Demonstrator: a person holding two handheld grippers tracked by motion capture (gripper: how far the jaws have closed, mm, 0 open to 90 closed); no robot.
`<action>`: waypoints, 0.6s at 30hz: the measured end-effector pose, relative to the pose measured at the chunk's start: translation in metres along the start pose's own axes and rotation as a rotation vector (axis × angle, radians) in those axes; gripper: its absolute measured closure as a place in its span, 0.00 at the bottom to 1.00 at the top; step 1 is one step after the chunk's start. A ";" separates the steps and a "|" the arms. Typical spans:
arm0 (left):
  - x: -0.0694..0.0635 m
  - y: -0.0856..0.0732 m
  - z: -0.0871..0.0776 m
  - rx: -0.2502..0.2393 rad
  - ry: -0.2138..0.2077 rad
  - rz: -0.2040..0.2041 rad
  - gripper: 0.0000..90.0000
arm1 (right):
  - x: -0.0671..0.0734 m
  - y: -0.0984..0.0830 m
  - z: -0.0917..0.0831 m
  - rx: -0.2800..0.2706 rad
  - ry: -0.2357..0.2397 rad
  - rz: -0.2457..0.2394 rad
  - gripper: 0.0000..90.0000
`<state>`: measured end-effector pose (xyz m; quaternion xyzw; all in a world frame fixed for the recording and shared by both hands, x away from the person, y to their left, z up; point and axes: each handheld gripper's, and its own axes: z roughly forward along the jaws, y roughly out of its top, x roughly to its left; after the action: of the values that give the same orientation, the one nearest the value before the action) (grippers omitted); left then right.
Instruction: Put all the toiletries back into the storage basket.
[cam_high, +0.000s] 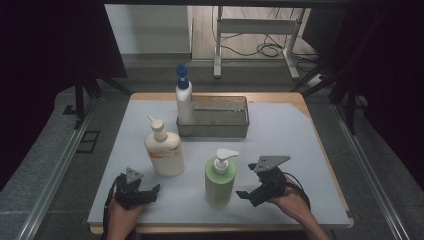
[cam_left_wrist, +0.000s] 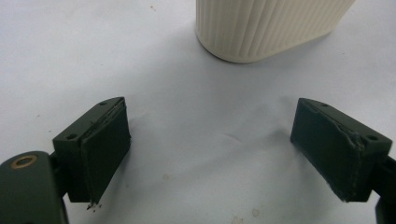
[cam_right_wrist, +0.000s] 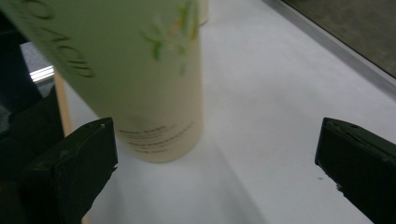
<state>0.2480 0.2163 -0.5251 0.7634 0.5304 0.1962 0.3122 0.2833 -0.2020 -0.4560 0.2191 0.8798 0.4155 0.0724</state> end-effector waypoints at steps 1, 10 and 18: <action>0.000 0.000 0.000 0.000 0.000 0.000 0.13 | 0.002 0.001 0.000 0.000 0.008 -0.003 0.00; 0.000 0.000 0.000 0.001 0.000 0.001 0.13 | 0.021 0.010 0.004 0.012 0.057 -0.037 0.00; 0.000 0.000 0.000 0.000 0.000 0.002 0.13 | 0.032 0.025 0.005 -0.013 0.065 -0.068 0.00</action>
<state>0.2480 0.2165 -0.5252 0.7638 0.5298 0.1964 0.3119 0.2650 -0.1700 -0.4386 0.1752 0.8858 0.4256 0.0594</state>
